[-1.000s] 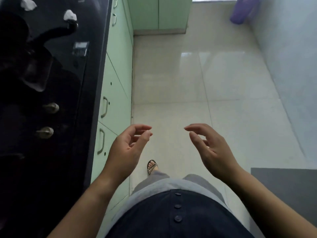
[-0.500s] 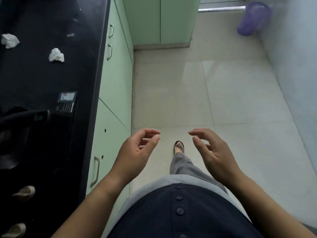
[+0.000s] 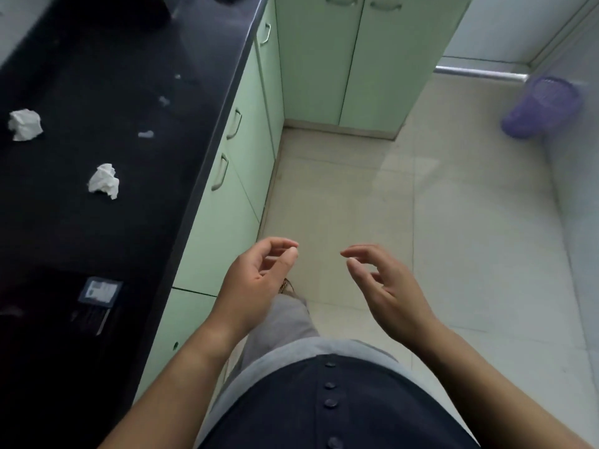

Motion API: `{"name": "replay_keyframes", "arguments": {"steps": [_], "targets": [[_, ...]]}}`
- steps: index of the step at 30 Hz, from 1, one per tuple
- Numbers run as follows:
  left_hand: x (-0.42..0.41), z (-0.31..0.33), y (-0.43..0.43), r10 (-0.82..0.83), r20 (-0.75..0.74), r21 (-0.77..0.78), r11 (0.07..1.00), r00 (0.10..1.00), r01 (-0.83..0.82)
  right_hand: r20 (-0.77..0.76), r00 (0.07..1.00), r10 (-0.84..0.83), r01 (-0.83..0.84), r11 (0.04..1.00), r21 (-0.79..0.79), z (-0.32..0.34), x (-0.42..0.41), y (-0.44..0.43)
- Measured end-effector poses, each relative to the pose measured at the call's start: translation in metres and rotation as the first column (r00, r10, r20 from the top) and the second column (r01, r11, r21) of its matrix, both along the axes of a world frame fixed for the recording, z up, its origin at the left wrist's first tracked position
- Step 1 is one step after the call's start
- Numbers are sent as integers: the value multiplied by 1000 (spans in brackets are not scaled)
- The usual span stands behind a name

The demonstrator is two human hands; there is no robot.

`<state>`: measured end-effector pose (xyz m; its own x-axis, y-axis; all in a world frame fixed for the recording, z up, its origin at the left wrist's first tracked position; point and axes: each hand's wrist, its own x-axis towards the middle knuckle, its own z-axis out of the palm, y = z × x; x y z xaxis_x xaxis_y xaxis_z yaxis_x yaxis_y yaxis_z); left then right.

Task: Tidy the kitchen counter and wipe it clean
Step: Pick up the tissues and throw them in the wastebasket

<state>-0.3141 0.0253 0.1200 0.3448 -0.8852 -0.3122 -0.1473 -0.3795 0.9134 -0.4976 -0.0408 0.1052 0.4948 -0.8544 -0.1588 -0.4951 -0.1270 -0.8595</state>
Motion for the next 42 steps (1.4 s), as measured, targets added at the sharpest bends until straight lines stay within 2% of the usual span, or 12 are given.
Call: {"name": "replay_keyframes", "arguments": {"steps": [9, 15, 18, 21, 26, 29, 33, 35, 39, 42], "targets": [[138, -1, -155, 214, 23, -48, 976, 977, -213, -16, 980, 197, -198, 974, -114, 11, 158, -196], [213, -3, -179, 449, 22, -8, 893, 893, -449, -21, 895, 445, -446, 892, -81, 15, 264, -251], [238, -10, -170, 556, 18, 42, 830, 831, -556, -11, 813, 582, -582, 812, -43, 6, 310, -264], [263, -17, -160, 688, 38, 89, 720, 725, -688, -17, 702, 712, -712, 702, -9, 1, 360, -278], [302, -20, -152, 843, 161, 144, 494, 513, -858, -38, 430, 902, -902, 431, 19, 7, 456, -305], [329, -18, -147, 856, 259, 191, 408, 447, -893, -43, 273, 961, -962, 274, -4, 7, 516, -312], [368, -31, -135, 859, 369, 207, 295, 354, -933, -60, 128, 990, -991, 127, -32, -2, 588, -298], [384, -42, -128, 835, 425, 246, 265, 349, -933, -87, 71, 994, -997, 68, -37, -9, 618, -286], [412, -65, -105, 664, 629, 347, 225, 404, -911, -155, 28, 987, -999, 26, -19, -24, 671, -264], [427, -80, -89, 580, 709, 371, 177, 401, -912, -219, 12, 976, -1000, 13, 2, -37, 699, -250]]}}
